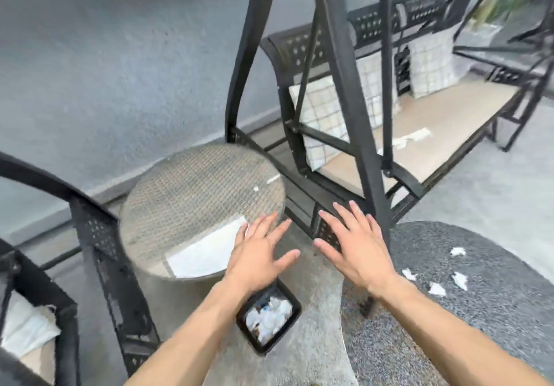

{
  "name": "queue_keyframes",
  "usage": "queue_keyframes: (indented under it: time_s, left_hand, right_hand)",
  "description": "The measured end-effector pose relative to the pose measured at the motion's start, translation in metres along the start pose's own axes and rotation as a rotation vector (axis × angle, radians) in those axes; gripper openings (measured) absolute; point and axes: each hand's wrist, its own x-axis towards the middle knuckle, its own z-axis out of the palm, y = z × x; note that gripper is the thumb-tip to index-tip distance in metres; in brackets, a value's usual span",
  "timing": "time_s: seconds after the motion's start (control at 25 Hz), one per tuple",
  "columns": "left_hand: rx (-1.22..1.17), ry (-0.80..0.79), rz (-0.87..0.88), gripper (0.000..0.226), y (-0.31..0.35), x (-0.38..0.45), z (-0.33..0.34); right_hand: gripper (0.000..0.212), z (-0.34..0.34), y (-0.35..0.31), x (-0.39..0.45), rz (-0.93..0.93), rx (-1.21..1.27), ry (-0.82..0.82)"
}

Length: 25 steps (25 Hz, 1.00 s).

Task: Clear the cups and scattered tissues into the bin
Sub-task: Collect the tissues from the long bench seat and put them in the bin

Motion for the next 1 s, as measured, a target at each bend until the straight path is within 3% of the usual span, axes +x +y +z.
queue_keyframes:
  time_s: [0.36,0.72,1.0]
  left_hand:
    - [-0.02,-0.008,0.267,0.078,0.055,0.035,-0.024]
    - [0.006,-0.041,0.573,0.079,0.217,0.093,0.022]
    - [0.014,-0.08,0.602,0.083,0.366,0.135,0.073]
  right_hand:
    - [0.066,-0.065,0.066,-0.068,0.285,-0.069,0.081]
    - [0.069,-0.096,0.199,-0.183,0.635,-0.08,0.185]
    - [0.069,-0.131,0.343,-0.242,0.739,-0.106,0.186]
